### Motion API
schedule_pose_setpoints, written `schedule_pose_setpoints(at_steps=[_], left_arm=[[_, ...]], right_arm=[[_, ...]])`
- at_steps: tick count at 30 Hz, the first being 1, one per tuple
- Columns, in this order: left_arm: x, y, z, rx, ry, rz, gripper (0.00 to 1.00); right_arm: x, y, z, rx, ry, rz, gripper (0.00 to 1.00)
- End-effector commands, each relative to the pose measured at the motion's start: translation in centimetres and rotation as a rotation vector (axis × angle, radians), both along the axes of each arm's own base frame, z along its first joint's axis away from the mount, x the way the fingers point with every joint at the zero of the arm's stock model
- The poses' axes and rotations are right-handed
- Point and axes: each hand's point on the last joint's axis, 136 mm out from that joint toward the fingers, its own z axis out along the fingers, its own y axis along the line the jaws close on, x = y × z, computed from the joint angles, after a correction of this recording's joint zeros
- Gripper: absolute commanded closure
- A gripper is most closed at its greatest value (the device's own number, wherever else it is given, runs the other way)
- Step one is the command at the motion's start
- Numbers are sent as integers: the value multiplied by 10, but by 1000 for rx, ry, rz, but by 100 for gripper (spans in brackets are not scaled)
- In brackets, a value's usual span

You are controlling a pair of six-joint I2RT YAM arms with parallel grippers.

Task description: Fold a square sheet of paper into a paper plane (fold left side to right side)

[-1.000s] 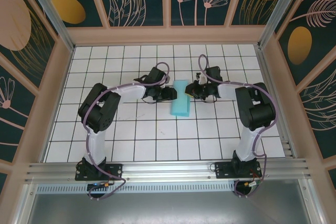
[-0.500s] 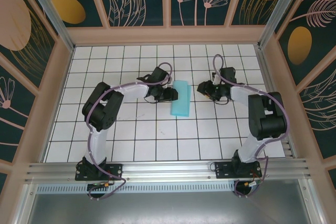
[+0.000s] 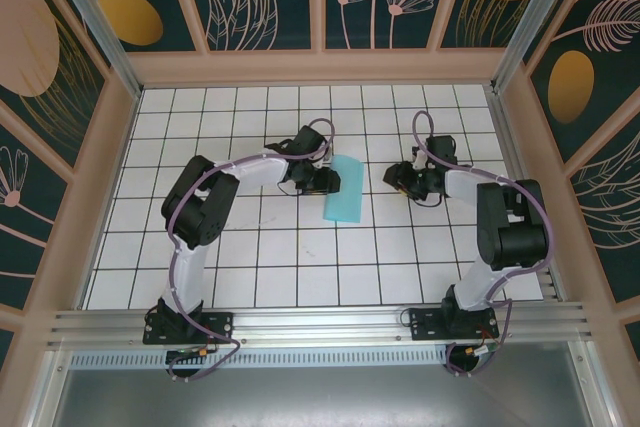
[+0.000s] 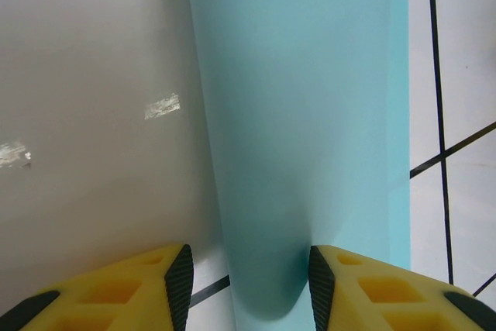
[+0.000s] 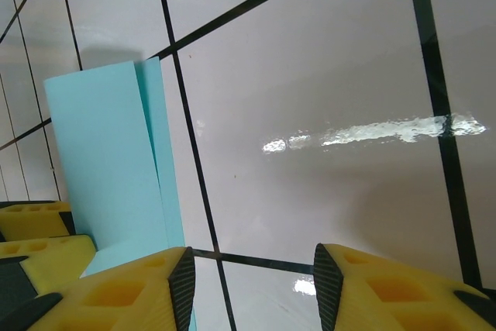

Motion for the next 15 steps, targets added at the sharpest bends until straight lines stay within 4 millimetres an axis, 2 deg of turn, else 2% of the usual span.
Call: schedule_pose_setpoints(at_steps=[1,15], left_arm=[[-8,-4,-13,32,30,-39,54],[-9,-16,-18,60,33,-75,52]], right_arm=[[-2,-3,7,-11,-22,10,52],[-5,-1,5,-1,-12,16,52]])
